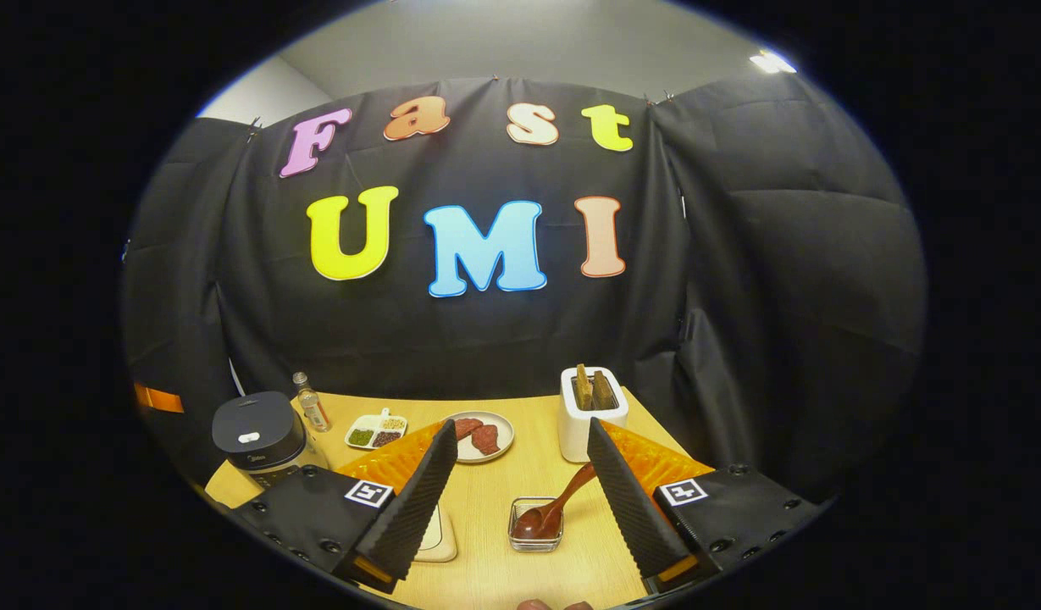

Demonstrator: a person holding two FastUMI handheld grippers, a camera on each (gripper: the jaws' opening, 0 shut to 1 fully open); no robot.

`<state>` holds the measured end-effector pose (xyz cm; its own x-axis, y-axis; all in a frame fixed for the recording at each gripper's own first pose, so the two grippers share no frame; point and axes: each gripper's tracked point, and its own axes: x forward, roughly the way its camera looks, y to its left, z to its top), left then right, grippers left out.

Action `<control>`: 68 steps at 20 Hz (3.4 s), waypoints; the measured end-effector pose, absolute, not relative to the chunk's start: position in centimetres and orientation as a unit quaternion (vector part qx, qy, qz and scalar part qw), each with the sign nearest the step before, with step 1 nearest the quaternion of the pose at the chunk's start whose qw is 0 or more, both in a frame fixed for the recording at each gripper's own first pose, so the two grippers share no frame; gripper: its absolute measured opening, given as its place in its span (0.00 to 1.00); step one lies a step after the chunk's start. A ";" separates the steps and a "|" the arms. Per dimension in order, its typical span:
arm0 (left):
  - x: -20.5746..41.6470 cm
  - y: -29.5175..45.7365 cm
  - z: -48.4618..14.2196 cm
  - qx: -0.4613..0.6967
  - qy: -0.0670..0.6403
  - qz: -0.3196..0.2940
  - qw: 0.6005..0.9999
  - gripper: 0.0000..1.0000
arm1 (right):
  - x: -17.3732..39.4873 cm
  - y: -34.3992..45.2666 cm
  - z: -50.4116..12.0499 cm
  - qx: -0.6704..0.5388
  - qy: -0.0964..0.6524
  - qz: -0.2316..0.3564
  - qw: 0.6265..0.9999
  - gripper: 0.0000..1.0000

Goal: Close the left gripper, press the button to open the rice cooker; take a wooden spoon from the chopstick holder with the right hand, scoop a spoonful of rice and pour it into the rice cooker, then put the wooden spoon back into the chopstick holder.

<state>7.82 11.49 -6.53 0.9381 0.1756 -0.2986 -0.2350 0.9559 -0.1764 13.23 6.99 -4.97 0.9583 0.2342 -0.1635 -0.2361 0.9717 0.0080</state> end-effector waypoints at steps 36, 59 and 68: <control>19.7 14.3 -18.5 -0.160 0.326 0.126 0.923 0.00 | 13.7 -0.1 -10.8 0.034 0.139 0.064 0.988 0.98; 1.6 16.4 -1.1 0.011 0.020 0.085 0.996 0.02 | 4.7 3.9 -10.9 0.021 0.145 0.039 0.988 0.98; -3.0 16.6 -9.1 -0.054 0.069 0.100 0.991 0.96 | 9.4 5.1 -14.5 0.017 0.208 0.056 0.976 0.98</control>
<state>-3.02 16.56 -9.14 0.9704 0.1908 -0.1479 -0.2058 0.9741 -0.0934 9.38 5.10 -14.55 0.9073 0.1156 -0.4043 -0.1012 0.9932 0.0571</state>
